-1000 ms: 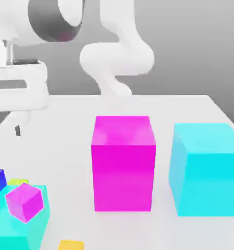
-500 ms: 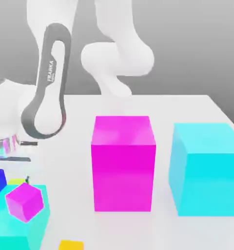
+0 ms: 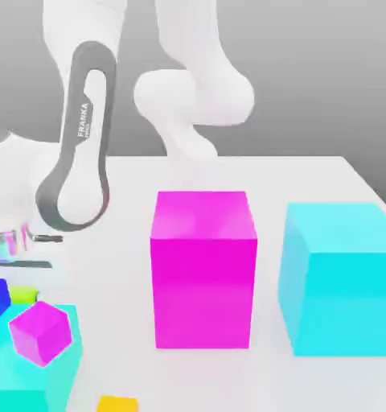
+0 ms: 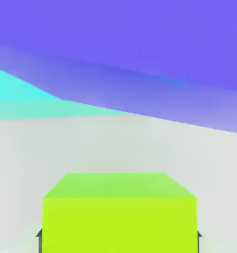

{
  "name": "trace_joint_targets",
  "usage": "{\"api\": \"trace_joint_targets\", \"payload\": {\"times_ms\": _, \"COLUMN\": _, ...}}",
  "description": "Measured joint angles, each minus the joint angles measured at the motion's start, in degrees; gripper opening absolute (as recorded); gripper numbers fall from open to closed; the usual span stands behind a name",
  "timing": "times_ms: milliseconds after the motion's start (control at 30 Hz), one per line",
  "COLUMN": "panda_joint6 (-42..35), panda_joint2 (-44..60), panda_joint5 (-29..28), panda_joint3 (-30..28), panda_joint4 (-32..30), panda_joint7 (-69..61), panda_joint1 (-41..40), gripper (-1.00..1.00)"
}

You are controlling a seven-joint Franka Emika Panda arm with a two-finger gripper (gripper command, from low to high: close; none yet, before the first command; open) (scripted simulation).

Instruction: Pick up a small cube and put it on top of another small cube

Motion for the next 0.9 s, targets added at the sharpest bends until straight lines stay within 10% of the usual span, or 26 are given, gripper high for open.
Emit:
{"api": "trace_joint_targets", "payload": {"times_ms": 300, "panda_joint6": -13.67, "panda_joint2": -8.77, "panda_joint5": 13.3, "panda_joint3": -0.8, "panda_joint4": 9.81, "panda_joint7": 5.42, "panda_joint1": -0.69, "gripper": -1.0}}
{"api": "trace_joint_targets", "payload": {"times_ms": 633, "panda_joint6": -15.52, "panda_joint2": 1.54, "panda_joint5": -4.7, "panda_joint3": 7.91, "panda_joint4": 20.55, "panda_joint7": 19.0, "panda_joint1": 17.48, "gripper": -1.0}}
{"api": "trace_joint_targets", "payload": {"times_ms": 767, "panda_joint6": -10.51, "panda_joint2": 9.15, "panda_joint5": -3.53, "panda_joint3": 11.01, "panda_joint4": 20.38, "panda_joint7": 16.53, "panda_joint1": 18.1, "gripper": -1.0}}
{"api": "trace_joint_targets", "payload": {"times_ms": 800, "panda_joint6": -8.98, "panda_joint2": 10.92, "panda_joint5": -2.67, "panda_joint3": 11.76, "panda_joint4": 20.46, "panda_joint7": 15.87, "panda_joint1": 17.61, "gripper": 1.0}}
{"api": "trace_joint_targets", "payload": {"times_ms": 900, "panda_joint6": -8.98, "panda_joint2": 10.92, "panda_joint5": -2.67, "panda_joint3": 11.76, "panda_joint4": 20.46, "panda_joint7": 15.87, "panda_joint1": 17.61, "gripper": 1.0}}
